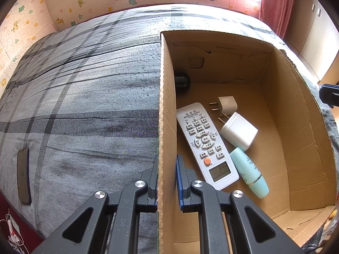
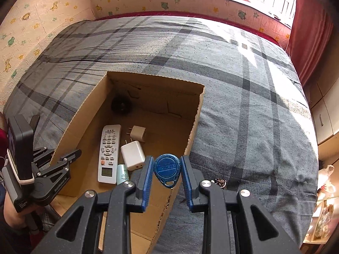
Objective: Organize rigid objects
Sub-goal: 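Carry the blue key tag with the right gripper over the box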
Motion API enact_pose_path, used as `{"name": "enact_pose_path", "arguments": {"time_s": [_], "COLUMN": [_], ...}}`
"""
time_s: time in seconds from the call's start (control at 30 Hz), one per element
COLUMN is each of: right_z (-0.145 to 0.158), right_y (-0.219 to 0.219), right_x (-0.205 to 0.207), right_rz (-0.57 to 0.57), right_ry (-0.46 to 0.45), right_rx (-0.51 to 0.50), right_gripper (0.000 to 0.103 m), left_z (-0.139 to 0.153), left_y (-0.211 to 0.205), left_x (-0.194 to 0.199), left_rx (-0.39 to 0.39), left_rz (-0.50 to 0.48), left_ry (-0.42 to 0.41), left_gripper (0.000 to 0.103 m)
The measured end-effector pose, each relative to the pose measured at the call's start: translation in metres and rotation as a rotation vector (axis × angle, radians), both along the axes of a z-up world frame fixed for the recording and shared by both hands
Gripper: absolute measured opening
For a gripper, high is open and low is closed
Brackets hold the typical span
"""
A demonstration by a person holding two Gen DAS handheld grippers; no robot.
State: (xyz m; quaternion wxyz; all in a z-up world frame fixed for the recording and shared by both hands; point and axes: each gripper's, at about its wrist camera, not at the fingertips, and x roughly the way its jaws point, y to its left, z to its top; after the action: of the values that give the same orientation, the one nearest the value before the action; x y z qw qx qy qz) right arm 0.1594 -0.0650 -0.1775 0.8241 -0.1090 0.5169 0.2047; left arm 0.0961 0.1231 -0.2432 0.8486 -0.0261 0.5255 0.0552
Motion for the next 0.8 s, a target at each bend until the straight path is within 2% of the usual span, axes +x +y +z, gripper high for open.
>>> {"name": "enact_pose_path", "arguments": {"time_s": [0.2, 0.37, 0.8], "right_z": [-0.012, -0.034, -0.082], "right_y": [0.035, 0.059, 0.087], "right_x": [0.011, 0.017, 0.042], "right_rz": [0.064, 0.114, 0.122], "right_ry": [0.019, 0.061, 0.176], "right_rx": [-0.03, -0.051, -0.099], "right_gripper": [0.027, 0.027, 0.027], "left_z": [0.0, 0.001, -0.001], "left_y": [0.001, 0.002, 0.004], "left_x": [0.0, 0.001, 0.0], "left_rx": [0.0, -0.002, -0.011], "left_rz": [-0.001, -0.002, 0.001], "left_ry": [0.0, 0.001, -0.001], "left_gripper": [0.013, 0.013, 0.013]}}
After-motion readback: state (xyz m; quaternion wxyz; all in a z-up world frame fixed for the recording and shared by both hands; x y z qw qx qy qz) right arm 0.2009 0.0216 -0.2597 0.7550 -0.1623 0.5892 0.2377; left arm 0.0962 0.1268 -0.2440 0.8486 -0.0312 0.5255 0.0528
